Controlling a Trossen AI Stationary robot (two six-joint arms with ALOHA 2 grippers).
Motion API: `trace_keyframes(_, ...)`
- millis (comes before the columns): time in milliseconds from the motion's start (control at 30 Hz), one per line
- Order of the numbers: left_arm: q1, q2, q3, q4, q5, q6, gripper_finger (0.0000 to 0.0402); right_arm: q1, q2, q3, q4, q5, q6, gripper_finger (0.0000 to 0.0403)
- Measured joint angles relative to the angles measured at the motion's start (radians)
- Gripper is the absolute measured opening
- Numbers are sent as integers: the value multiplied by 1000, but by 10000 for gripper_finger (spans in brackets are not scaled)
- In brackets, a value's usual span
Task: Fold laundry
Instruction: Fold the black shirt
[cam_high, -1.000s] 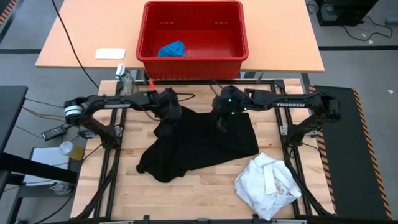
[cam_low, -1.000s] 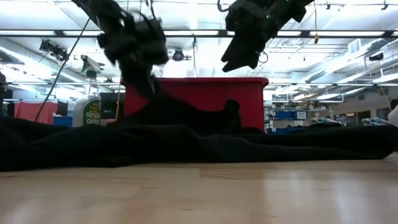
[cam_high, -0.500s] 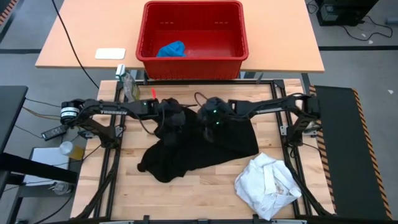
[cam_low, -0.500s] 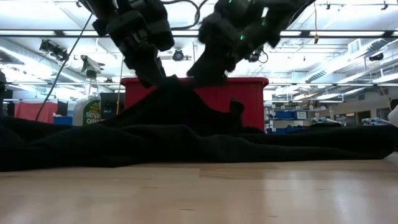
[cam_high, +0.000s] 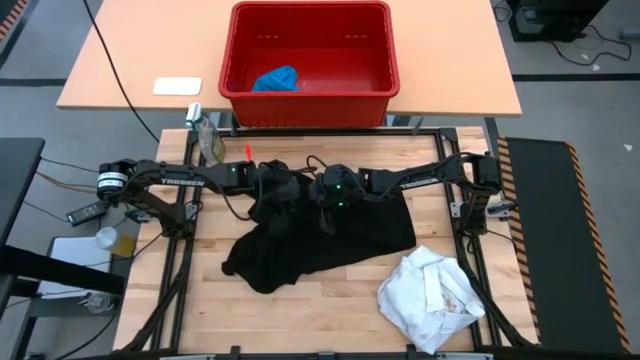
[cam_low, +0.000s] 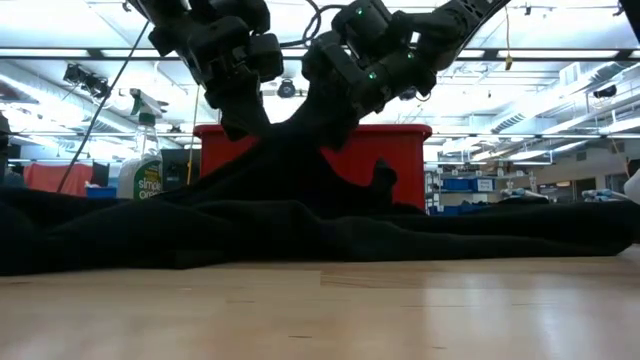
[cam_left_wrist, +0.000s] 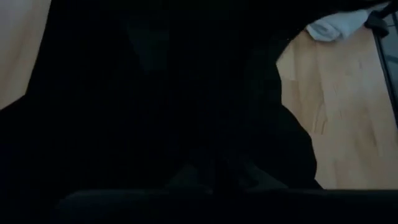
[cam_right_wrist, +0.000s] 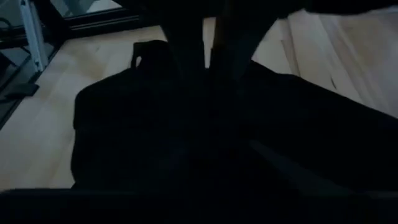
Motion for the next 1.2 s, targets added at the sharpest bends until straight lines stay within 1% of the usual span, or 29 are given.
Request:
trace_keyframes(100, 1, 0, 0, -7, -19, -34, 4, 4, 2, -1, -5, -7, 2, 51)
trace_keyframes(133, 0, 0, 0, -12, -37, -55, 6, 4, -1, -1, -8, -19, 1, 28)
trace_keyframes(167, 2, 0, 0, -17, -51, -63, 12, 4, -1, -1, -8, -34, -3, 19)
trace_keyframes(233, 12, 0, 0, -30, -60, -63, 35, 6, -1, -1, -9, -34, 5, 24)
trace_keyframes(333, 25, -2, 1, -77, -67, -60, 89, 12, -2, -1, -22, -34, 6, 32)
trace_keyframes(467, 41, -2, 1, -186, -67, 1, 159, 17, -2, -1, -32, -34, -14, 17)
trace_keyframes(533, 53, -2, 1, -247, -67, 33, 181, 19, -2, -1, -31, -34, -16, 14)
trace_keyframes(600, 60, -2, -4, -284, -67, 65, 193, 21, -2, -1, -31, -34, -17, 14)
trace_keyframes(733, 58, -2, -59, -290, -65, 98, 193, 21, -2, -1, -31, -34, -17, 26)
trace_keyframes(900, 59, -2, -139, -274, -63, 105, 177, 23, -2, -1, -31, -34, -17, 22)
trace_keyframes(1133, 56, -2, -167, -192, -54, 100, 154, 25, -3, -1, -31, -34, -17, 23)
trace_keyframes(1200, 56, 0, -166, -174, -13, 101, 143, 25, -3, -1, -30, -34, -17, 23)
